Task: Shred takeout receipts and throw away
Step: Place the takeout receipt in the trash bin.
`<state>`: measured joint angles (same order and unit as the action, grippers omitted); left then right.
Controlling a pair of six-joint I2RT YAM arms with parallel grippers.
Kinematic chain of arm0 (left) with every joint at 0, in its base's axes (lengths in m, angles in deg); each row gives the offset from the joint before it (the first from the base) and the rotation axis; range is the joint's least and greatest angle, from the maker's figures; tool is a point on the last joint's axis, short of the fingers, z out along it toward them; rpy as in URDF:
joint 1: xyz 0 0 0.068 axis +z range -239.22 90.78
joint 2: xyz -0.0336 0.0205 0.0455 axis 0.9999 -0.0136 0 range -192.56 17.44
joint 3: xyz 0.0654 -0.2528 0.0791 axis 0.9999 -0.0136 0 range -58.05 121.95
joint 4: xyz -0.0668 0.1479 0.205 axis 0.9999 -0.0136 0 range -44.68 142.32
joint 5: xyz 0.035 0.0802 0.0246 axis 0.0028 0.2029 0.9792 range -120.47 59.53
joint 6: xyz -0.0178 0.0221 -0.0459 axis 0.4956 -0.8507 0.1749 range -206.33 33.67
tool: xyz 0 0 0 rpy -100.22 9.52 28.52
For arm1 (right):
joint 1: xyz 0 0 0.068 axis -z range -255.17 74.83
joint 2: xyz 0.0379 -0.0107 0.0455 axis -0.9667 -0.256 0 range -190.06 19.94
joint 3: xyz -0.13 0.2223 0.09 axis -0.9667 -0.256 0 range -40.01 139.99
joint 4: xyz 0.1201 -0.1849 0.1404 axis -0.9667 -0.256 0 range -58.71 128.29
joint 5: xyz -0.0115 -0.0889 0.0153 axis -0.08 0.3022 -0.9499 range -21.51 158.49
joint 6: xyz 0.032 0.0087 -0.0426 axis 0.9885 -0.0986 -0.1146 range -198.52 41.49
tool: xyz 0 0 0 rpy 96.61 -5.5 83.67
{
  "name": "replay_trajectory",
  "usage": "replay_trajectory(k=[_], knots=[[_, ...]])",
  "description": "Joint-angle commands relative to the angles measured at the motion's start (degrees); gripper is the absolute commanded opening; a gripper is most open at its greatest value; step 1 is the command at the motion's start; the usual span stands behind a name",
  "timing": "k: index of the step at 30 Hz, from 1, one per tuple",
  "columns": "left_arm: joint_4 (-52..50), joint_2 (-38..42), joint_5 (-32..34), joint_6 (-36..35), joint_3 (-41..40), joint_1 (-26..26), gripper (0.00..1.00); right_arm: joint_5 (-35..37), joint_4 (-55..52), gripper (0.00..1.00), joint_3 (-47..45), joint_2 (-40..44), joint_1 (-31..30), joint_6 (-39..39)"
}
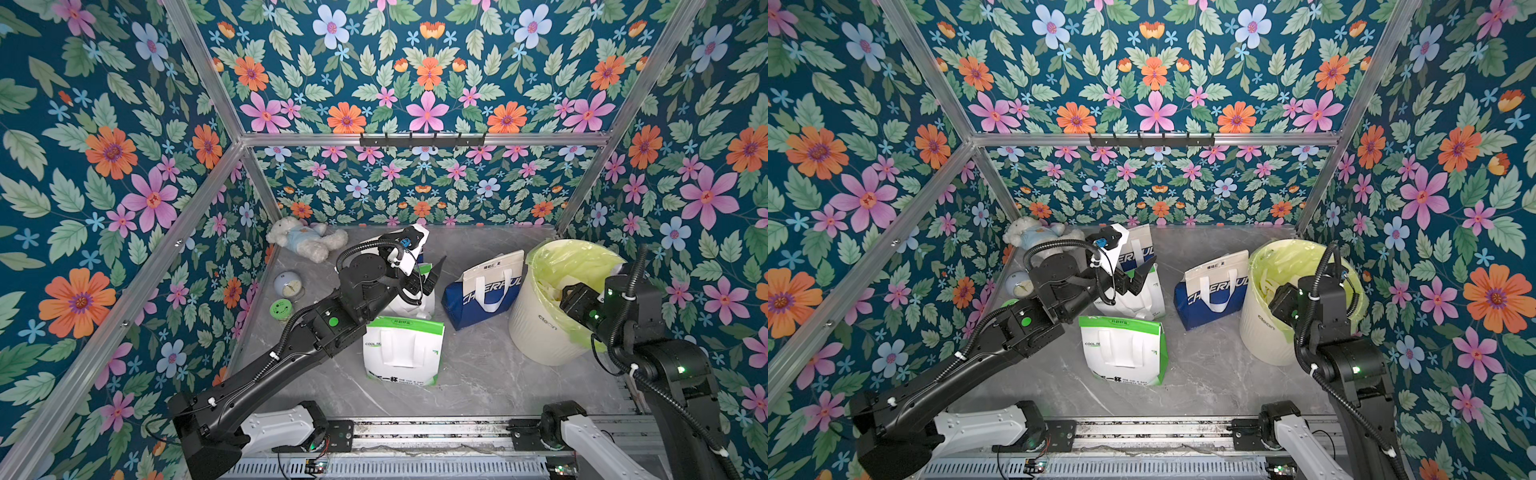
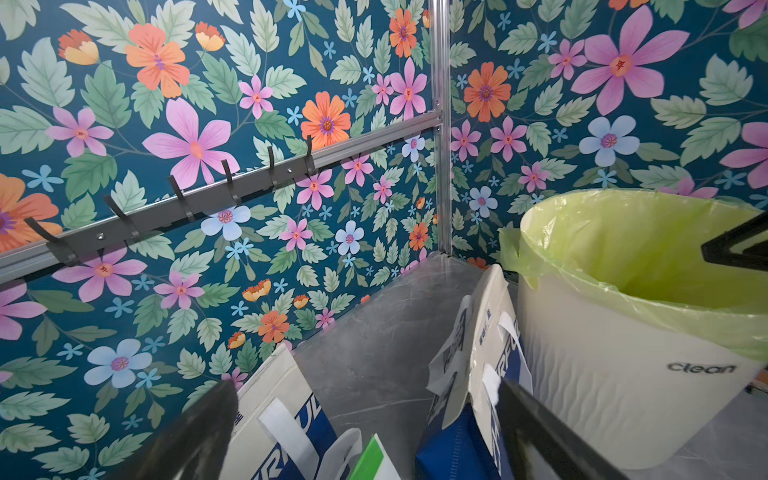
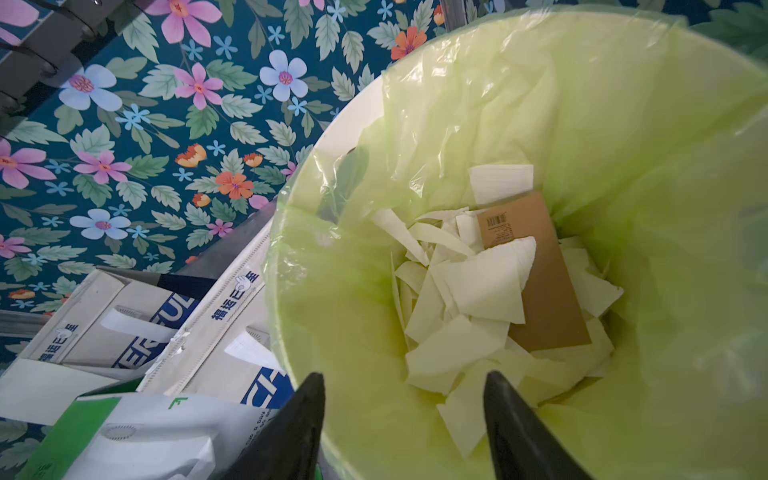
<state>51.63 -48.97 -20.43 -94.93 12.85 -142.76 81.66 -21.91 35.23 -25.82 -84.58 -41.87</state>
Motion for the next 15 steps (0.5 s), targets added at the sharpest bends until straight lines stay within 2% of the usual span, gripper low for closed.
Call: replay_trajectory(k=[1, 4, 7, 11, 15], knots=[[-2.5, -0.5, 0.4, -1.3, 1.5, 0.3, 0.99, -3.6, -1.9, 0.66, 1.2, -1.3, 0.0, -2.0], [-4.4, -1.0, 0.3, -1.3, 2.7, 0.9, 0.99, -6.5, -2.4, 0.68, 2.4, -2.5, 0.0, -3.6], [-7.2, -1.7, -1.1, 0.8, 4.3, 3.7, 0.99, -14.6, 2.0, 0.68, 1.4, -1.9, 0.0, -6.9], [-16.8, -5.5, -10.8, 9.7, 11.5, 15.1, 0.99, -30.3, 12.8, 0.66, -2.5, 0.1, 0.0, -10.5], [-22.4, -8.3, -10.6, 8.0, 16.2, 19.0, 0.99, -37.6, 13.1, 0.62, 0.1, -3.3, -0.1, -13.1]])
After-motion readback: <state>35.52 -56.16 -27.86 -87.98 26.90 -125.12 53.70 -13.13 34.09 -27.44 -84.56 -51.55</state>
